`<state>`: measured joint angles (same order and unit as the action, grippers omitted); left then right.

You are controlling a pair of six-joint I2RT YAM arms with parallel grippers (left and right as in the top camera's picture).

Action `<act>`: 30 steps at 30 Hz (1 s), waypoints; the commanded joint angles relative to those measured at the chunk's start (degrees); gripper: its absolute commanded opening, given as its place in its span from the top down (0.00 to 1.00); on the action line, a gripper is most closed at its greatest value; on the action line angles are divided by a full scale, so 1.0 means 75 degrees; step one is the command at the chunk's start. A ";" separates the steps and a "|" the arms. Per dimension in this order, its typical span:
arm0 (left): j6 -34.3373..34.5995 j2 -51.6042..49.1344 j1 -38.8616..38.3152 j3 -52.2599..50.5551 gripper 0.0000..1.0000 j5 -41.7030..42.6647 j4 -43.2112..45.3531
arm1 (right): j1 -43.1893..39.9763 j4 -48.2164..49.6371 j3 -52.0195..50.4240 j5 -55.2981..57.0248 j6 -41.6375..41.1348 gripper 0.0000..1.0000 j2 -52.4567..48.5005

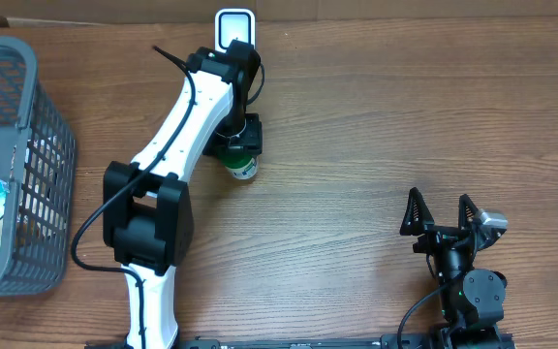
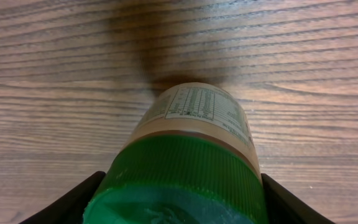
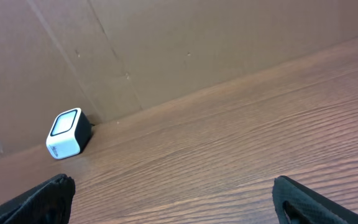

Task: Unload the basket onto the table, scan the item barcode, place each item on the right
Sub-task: 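Carry the green-lidded jar to the scanner and set it on the table, then return the left gripper to the basket and grasp the teal packet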

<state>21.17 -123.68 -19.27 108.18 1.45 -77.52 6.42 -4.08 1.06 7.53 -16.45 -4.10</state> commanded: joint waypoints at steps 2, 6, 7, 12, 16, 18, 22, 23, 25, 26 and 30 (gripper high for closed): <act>0.0210 0.0000 0.0015 -0.0017 0.42 -0.0050 0.0154 | -0.0009 0.0041 -0.0076 0.0052 0.0052 0.00 0.0017; 0.0204 0.0000 0.0015 -0.0017 0.29 -0.0050 0.0198 | -0.0009 0.0041 -0.0076 0.0052 0.0052 0.00 0.0017; 0.0204 0.0000 0.0015 -0.0017 0.28 -0.0050 0.0198 | -0.0009 0.0041 -0.0076 0.0052 0.0052 0.00 0.0017; 0.0207 0.0000 0.0012 -0.0017 0.20 -0.0050 0.0201 | -0.0009 0.0041 -0.0076 0.0052 0.0052 0.00 0.0017; 0.0204 -0.0012 0.0015 -0.0017 0.15 -0.0052 0.0242 | -0.0009 0.0041 -0.0076 0.0052 0.0052 0.00 0.0017; 0.0204 -0.0006 0.0015 -0.0006 0.19 -0.0050 0.0356 | -0.0009 0.0041 -0.0076 0.0052 0.0052 0.00 0.0017; 0.0181 0.0227 0.0175 0.0624 0.23 -0.0047 0.0122 | -0.0009 0.0041 -0.0076 0.0052 0.0052 0.00 0.0017; 0.0181 0.0388 0.0251 0.1000 0.22 -0.0047 -0.0076 | -0.0009 0.0041 -0.0076 0.0050 0.0052 0.00 0.0017; 0.0137 0.0726 0.0405 0.1649 0.21 -0.0055 -0.0420 | -0.0009 0.0041 -0.0076 0.0052 0.0052 0.00 0.0017; 0.0096 0.0927 0.0510 0.1985 0.19 -0.0079 -0.0597 | -0.0009 0.0041 -0.0076 0.0052 0.0052 0.00 0.0017; 0.0087 0.1935 0.1288 0.3249 0.16 -0.0347 -0.1335 | -0.0009 0.0041 -0.0076 0.0052 0.0052 0.00 0.0017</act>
<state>22.31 -119.13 -14.37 125.14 1.06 -85.17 6.42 -4.10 1.06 7.55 -16.45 -4.10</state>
